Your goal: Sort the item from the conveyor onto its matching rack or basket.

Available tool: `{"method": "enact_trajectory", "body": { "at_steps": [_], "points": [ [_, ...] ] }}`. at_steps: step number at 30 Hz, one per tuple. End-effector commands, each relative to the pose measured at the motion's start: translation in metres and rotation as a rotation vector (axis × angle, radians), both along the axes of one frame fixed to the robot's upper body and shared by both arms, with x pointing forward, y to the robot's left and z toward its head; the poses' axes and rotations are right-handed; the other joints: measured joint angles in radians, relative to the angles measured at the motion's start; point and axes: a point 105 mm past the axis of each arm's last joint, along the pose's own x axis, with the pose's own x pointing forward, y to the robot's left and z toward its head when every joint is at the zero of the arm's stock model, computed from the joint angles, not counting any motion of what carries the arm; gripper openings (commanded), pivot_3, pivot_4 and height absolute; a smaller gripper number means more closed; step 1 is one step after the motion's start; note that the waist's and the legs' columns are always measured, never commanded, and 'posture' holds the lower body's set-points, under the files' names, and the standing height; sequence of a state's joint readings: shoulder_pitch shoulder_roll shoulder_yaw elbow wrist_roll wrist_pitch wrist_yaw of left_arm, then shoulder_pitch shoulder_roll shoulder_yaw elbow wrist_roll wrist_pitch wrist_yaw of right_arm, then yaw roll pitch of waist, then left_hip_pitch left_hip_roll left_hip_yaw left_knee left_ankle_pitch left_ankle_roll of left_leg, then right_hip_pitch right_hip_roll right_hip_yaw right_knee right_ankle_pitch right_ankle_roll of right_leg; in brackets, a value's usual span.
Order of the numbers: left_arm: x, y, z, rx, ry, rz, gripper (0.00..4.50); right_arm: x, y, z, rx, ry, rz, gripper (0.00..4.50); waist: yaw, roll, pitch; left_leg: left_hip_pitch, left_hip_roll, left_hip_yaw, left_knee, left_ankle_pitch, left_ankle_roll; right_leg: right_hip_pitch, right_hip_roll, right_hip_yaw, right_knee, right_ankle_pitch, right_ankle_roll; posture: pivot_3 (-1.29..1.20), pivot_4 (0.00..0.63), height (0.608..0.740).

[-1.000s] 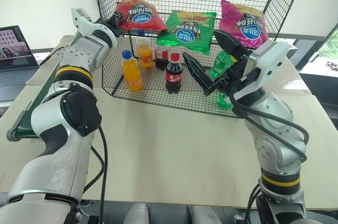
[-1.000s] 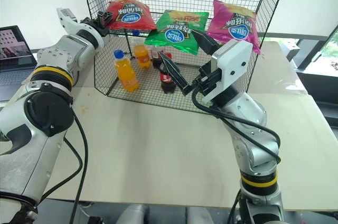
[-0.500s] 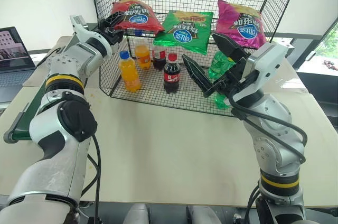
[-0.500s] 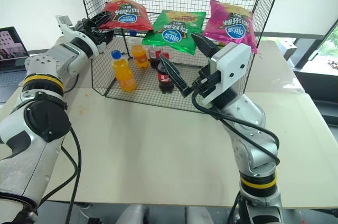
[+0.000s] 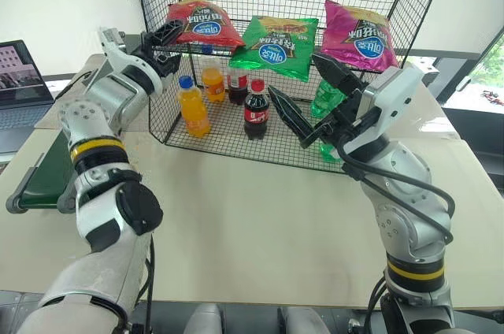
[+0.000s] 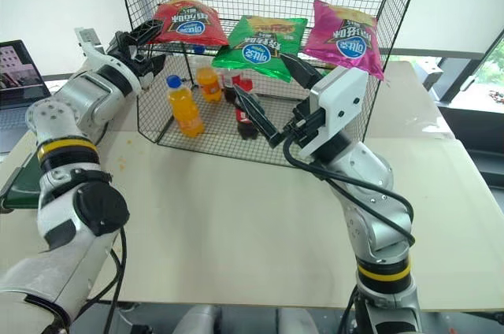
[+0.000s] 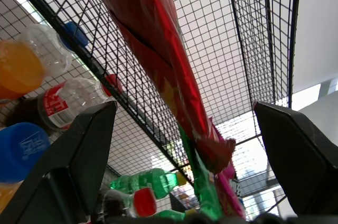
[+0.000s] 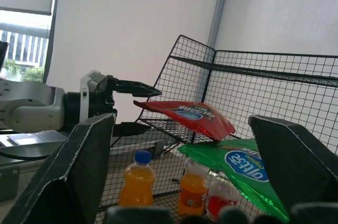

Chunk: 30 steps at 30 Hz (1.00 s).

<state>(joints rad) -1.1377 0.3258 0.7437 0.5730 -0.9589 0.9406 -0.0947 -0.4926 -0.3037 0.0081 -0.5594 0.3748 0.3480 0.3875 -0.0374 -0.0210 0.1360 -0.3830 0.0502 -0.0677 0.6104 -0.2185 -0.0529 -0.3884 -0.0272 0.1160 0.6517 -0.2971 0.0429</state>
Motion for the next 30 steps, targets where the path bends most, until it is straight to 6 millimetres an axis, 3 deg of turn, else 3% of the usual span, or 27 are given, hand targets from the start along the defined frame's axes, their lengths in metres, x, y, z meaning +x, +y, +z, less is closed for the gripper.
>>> {"method": "enact_trajectory", "body": {
  "at_steps": [1,7,10,11,17,24,30],
  "points": [
    [-0.013,-0.003,0.026,-0.010,-0.104,-0.009,3.65,-0.010,-0.001,0.011,0.017,-0.064,0.001,4.50,0.003,0.000,0.000,0.000,0.000,0.000,0.000,0.000,0.000,0.000,0.000,0.000,0.000,0.000,0.000,0.00,0.150,0.740],
    [-0.014,-0.003,0.028,0.006,-0.110,0.016,1.25,-0.009,-0.002,0.011,0.017,-0.063,-0.004,4.50,0.004,0.000,0.000,0.001,-0.001,-0.001,0.001,0.000,-0.001,0.000,0.000,0.000,0.003,0.000,0.000,0.00,0.150,0.740],
    [-0.011,-0.002,0.029,0.016,-0.105,0.034,0.19,-0.009,-0.002,0.010,0.016,-0.061,-0.006,4.50,0.005,0.000,0.000,0.001,-0.001,-0.001,0.000,0.000,-0.001,0.000,0.000,-0.001,0.003,0.000,0.000,0.00,0.150,0.740],
    [-0.010,-0.002,0.030,0.025,-0.104,0.040,0.02,-0.009,-0.002,0.010,0.016,-0.061,-0.007,4.50,0.005,0.000,0.000,0.001,-0.001,-0.001,0.001,0.001,-0.001,0.000,0.000,-0.001,0.003,0.000,0.000,0.00,0.150,0.740],
    [0.004,0.006,0.031,0.065,-0.075,0.118,0.02,-0.009,-0.002,0.010,0.015,-0.060,-0.011,4.50,0.005,0.000,0.000,0.001,-0.001,-0.002,0.001,0.001,-0.001,0.000,0.000,-0.001,0.003,0.000,0.000,0.00,0.150,0.740],
    [0.016,0.020,0.048,0.023,-0.088,0.210,0.02,-0.009,-0.002,0.009,0.009,-0.058,-0.012,4.50,0.008,0.000,0.000,0.000,-0.002,-0.003,0.000,0.001,-0.001,0.000,0.000,-0.003,0.002,0.000,0.000,0.00,0.150,0.740],
    [0.016,0.035,0.041,0.017,-0.061,0.261,0.02,-0.009,-0.002,0.008,0.005,-0.056,-0.017,4.50,0.003,0.000,0.000,0.000,-0.002,-0.004,0.000,0.001,-0.001,0.000,0.000,-0.003,0.003,0.000,0.000,0.00,0.150,0.740]
  ]
}}
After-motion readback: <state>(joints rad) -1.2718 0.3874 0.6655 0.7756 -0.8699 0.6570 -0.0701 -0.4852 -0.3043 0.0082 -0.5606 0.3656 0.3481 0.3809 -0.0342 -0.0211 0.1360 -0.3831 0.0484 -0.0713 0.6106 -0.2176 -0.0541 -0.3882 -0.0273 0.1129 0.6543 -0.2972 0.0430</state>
